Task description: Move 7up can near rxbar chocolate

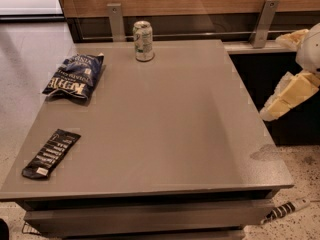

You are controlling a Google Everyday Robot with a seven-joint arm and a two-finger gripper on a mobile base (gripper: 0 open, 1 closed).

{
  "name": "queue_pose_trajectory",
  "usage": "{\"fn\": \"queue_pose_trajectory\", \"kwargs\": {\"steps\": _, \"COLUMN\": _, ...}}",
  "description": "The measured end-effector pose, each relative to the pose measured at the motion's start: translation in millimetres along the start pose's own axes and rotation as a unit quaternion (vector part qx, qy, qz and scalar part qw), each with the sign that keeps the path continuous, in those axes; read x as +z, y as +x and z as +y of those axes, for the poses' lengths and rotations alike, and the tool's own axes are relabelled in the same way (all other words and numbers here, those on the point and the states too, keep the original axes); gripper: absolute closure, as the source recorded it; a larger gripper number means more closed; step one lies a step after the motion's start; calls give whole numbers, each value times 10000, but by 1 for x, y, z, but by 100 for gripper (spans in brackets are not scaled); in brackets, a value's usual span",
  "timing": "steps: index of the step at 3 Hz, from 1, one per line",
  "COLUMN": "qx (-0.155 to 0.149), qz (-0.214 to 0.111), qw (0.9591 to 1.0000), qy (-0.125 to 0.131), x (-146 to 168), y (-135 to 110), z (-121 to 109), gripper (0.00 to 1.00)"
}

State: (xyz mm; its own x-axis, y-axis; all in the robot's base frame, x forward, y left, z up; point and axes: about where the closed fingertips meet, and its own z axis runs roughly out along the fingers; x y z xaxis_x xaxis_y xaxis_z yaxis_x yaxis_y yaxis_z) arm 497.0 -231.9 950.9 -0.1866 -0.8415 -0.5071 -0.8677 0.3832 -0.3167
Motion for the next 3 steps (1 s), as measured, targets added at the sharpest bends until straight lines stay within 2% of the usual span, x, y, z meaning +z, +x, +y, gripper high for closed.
{"fn": "queue_pose_trajectory", "kwargs": {"steps": 1, "qx": 325, "qz": -1165, "qw": 9920, "qy": 370, "x": 30, "y": -15, "z": -46, "gripper": 0}}
{"fn": "queue_pose_trajectory", "kwargs": {"steps": 2, "qx": 599, "qz": -2102, "qw": 9741, "qy": 578, "x": 48, "y": -43, "z": -95, "gripper": 0}}
{"fn": "queue_pose_trajectory", "kwargs": {"steps": 3, "qx": 915, "qz": -2683, "qw": 9579, "qy": 463, "x": 63, "y": -66, "z": -126, "gripper": 0}}
